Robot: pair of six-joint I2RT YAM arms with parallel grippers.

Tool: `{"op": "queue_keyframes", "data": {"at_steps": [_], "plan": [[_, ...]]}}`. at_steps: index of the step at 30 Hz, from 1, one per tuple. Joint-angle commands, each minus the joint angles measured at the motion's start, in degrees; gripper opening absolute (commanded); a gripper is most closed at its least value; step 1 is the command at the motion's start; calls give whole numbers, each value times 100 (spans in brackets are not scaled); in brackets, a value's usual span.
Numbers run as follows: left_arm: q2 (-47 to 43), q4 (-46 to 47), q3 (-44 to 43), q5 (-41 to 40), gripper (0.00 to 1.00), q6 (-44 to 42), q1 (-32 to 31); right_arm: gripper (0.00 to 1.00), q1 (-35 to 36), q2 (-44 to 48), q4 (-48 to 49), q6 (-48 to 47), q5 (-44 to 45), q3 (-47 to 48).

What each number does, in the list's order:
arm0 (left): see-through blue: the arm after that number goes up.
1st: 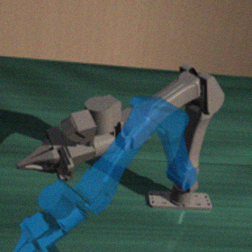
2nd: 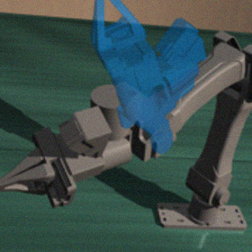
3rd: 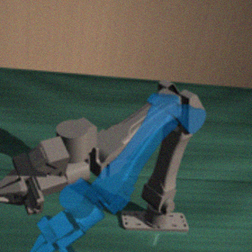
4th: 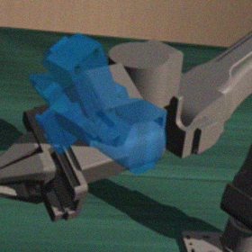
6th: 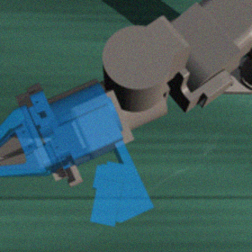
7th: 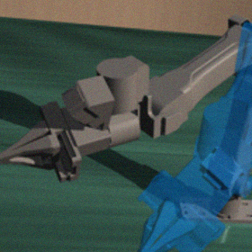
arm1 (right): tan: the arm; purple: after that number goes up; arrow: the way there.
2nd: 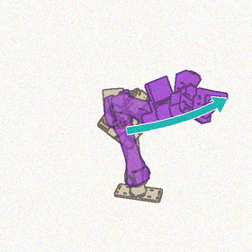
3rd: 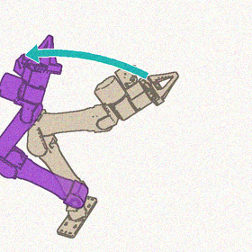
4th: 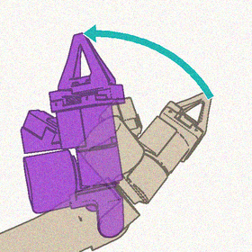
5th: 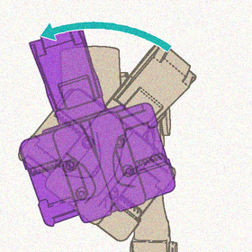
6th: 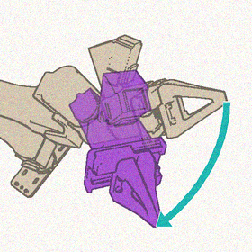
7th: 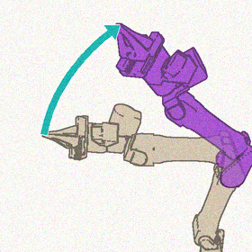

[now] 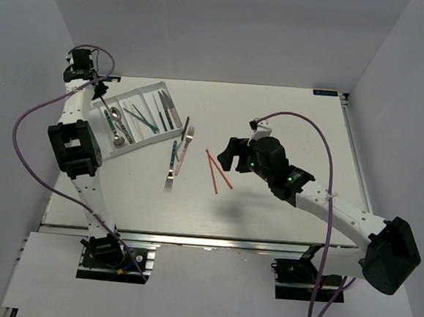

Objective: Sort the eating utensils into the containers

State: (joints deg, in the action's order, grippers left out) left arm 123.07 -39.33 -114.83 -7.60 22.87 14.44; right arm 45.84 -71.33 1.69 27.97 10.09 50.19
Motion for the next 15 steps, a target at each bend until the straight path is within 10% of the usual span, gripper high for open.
{"op": "queue_keyframes", "data": {"at_steps": [1,10,15], "plan": [[252,-487,-856,-189,0,-125,-90,89,-119,172,59,-195,-261,-141],[912,-514,-1253,-340,1,-283,-72,89,-225,137,156,-265,-490,-159],[1026,-593,-1323,-287,23,-257,-64,89,-216,-38,164,-265,-525,-71]]}}
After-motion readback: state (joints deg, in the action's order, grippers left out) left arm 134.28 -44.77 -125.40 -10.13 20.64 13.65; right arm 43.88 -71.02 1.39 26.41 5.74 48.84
